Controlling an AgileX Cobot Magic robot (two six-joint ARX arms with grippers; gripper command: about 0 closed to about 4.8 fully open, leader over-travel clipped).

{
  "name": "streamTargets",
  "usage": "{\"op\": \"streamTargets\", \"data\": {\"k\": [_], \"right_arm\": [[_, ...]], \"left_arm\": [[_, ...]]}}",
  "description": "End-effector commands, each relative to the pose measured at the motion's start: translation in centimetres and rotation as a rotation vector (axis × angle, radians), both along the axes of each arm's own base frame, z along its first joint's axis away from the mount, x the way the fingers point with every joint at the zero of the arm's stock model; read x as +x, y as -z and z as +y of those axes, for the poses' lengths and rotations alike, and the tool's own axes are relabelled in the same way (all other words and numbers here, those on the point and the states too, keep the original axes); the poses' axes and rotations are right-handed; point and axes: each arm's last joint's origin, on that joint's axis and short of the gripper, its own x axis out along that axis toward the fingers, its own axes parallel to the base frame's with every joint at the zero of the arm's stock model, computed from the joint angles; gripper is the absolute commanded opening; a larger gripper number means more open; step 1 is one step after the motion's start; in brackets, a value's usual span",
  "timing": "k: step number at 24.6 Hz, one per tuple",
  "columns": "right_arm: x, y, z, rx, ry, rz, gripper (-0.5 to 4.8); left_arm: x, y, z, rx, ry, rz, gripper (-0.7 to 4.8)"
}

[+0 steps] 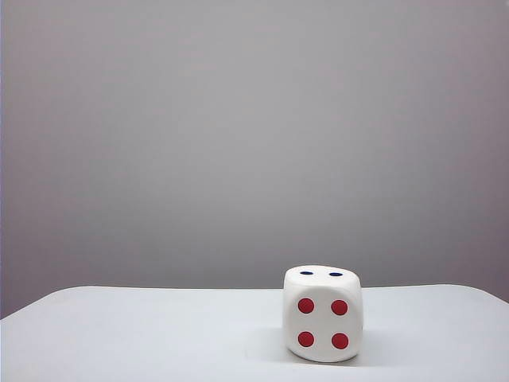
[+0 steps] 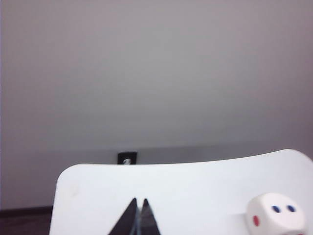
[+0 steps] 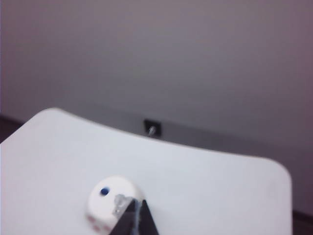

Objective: Pick up the dice on the table and roll the dice.

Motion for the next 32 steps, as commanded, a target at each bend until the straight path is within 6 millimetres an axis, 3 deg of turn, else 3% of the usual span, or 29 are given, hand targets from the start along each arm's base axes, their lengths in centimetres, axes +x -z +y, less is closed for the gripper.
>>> {"op": "streamTargets", "data": {"k": [1, 10, 19, 27, 29, 32], "right_arm": [[-0.4, 0.8, -0.3, 0.065, 0.08, -0.102, -0.01], [-1.1, 4.7, -0.6, 0.16, 0.13, -0.199, -0.01], [-2.0, 7.8, -0.9, 0.174, 0.16, -0.242, -0.01], [-1.4, 10.4, -0.8, 0.153, 0.185, -0.184, -0.01], [-1.0, 12.2, -0.7, 0.138, 0.188, -0.133, -0.01], [-0.9, 13.0, -0.7, 0.126, 0.198, -0.101, -0.01]], "left_arm": [[1.1, 2.0, 0.1, -0.07, -0.083, -0.012, -0.04], [1.6, 5.4, 0.0, -0.053, -0.057, -0.032, -0.04], [-0.2, 6.6, 0.1, -0.05, -0.037, -0.147, -0.04], [0.2, 8.1, 0.1, -0.033, -0.037, -0.088, -0.04], [0.6, 9.6, 0.1, -0.026, -0.045, -0.041, -0.04], [0.8, 10.8, 0.1, -0.013, -0.084, 0.008, -0.04]]}}
